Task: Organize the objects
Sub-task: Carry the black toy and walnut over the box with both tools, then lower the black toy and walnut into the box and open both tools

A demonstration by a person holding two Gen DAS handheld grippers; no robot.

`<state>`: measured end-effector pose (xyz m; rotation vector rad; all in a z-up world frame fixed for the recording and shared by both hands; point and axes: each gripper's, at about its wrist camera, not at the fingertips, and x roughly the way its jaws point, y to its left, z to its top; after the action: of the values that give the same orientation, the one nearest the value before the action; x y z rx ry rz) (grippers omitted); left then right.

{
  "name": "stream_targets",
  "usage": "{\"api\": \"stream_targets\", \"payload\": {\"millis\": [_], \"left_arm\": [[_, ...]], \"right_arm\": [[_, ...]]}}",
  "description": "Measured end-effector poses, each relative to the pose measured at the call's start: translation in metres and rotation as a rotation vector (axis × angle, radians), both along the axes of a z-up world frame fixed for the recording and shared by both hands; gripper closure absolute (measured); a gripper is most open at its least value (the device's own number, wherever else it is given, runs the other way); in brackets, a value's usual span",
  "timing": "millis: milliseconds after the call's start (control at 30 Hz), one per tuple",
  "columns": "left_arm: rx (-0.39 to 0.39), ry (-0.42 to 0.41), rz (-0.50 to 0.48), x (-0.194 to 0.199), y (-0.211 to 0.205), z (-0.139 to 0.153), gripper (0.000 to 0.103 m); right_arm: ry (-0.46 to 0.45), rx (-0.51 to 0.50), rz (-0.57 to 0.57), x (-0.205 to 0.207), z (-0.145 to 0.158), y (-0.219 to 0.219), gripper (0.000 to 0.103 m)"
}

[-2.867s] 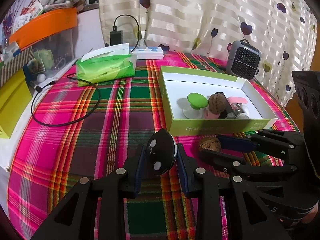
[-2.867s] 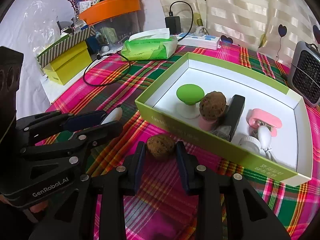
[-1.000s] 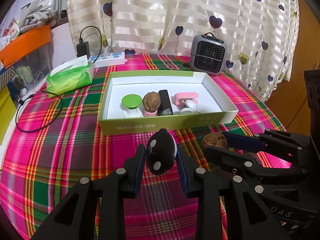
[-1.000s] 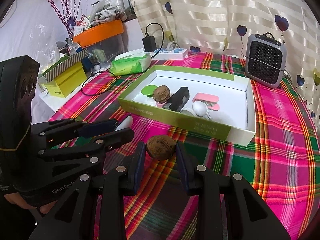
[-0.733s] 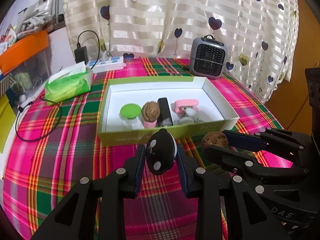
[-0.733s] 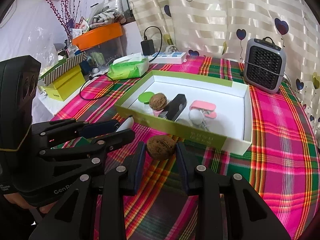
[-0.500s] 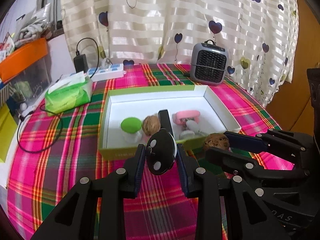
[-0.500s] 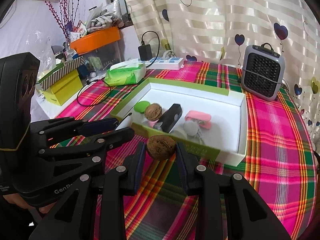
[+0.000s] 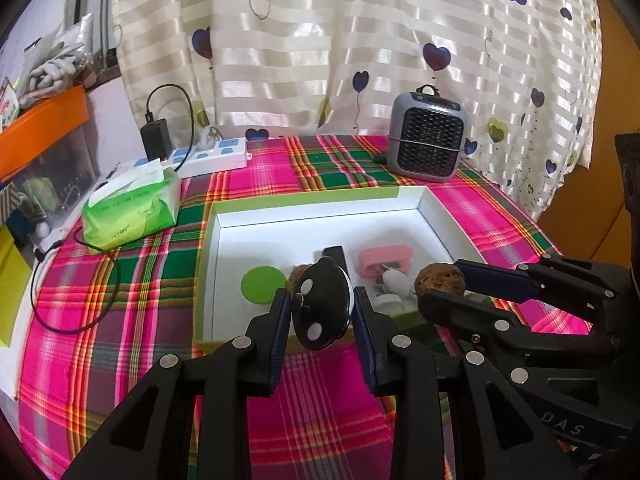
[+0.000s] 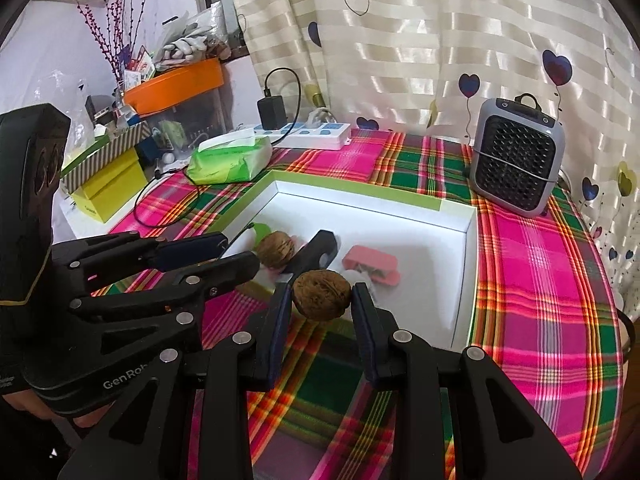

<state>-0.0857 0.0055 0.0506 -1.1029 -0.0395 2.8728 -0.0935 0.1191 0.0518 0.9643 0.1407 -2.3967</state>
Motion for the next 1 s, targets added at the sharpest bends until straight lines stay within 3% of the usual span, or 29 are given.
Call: {"api": "stream_targets", "payload": {"millis": [433,1000], "left_arm": [[0.022,-0.008,0.066,-0.019,-0.033,-0.007,0.074],[-0.002,-0.02,0.032,-0.028,-0.029,-0.017,0.074]], "right_arm": [[-0.031,0.025,-0.025,-0.029,-0.014,0.0,0.071],[-0.012,0.041,0.008,-0.042,-0.019,-0.018,0.071]]}}
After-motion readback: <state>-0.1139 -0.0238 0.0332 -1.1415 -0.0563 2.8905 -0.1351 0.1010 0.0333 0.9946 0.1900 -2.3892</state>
